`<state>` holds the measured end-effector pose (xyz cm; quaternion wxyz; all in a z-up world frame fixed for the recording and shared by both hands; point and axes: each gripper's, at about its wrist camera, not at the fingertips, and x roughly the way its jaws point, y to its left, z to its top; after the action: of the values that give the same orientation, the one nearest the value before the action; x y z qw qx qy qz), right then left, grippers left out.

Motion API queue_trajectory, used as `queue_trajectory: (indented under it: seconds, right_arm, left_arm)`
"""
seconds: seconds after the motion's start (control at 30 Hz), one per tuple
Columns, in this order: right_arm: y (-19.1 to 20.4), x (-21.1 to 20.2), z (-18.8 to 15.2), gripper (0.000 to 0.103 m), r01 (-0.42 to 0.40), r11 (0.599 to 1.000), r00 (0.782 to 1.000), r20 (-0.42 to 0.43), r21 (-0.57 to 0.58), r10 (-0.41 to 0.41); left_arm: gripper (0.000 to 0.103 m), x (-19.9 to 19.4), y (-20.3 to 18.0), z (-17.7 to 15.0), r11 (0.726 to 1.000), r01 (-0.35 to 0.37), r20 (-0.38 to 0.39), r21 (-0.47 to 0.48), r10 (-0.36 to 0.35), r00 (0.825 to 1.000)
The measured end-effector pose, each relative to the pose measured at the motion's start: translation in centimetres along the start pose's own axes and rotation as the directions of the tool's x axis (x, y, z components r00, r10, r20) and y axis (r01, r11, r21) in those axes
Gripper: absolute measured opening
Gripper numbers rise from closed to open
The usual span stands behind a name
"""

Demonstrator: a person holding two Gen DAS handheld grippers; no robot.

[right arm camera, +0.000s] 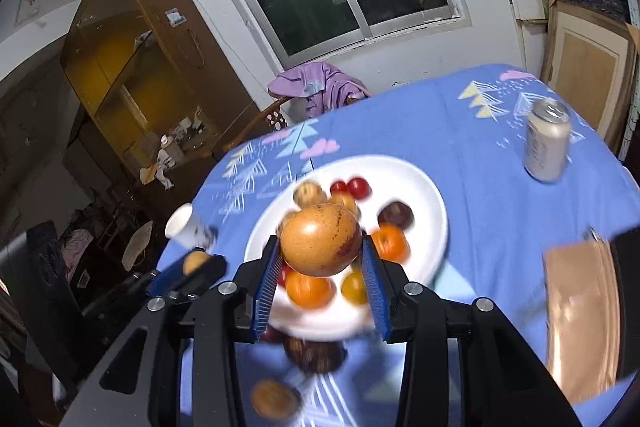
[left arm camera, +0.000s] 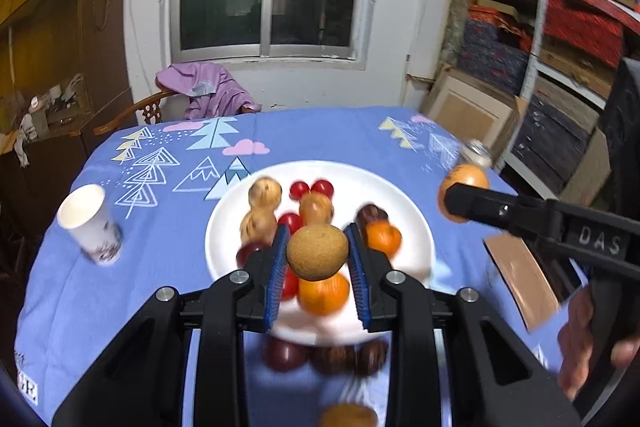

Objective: Organize fruits
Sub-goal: 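Grasp and carry the pale fruits onto the plate, opening both tools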

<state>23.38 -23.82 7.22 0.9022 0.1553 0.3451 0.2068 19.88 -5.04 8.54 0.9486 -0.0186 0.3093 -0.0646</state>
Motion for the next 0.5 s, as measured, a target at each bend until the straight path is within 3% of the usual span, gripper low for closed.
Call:
queue_trajectory:
  seconds: [0.13, 0.37, 0.5]
  right_arm:
    - [-1.5, 4.7, 2.3, 0.041, 0.024, 0.999, 0.999, -0.036, 0.048, -0.023]
    - [-4.6, 11.8, 3.3, 0.041, 0.100, 0.992, 0.988, -0.125, 0.071, -0.091]
    - [-5.3, 14.1, 2.9, 0.041, 0.125, 0.991, 0.979, -0.166, 0.047, -0.116]
  left_arm:
    - [0.028, 4.8, -0.8, 1.4, 1.000, -0.020, -0.050, 0.013, 0.021, 0.999]
    - [0.028, 11.3, -1.9, 0.2, 0.997, -0.018, -0.137, 0.069, 0.027, 0.990]
    - [0.028, 13.5, -0.9, -0.1, 0.999, 0.039, -0.204, 0.022, -0.034, 0.978]
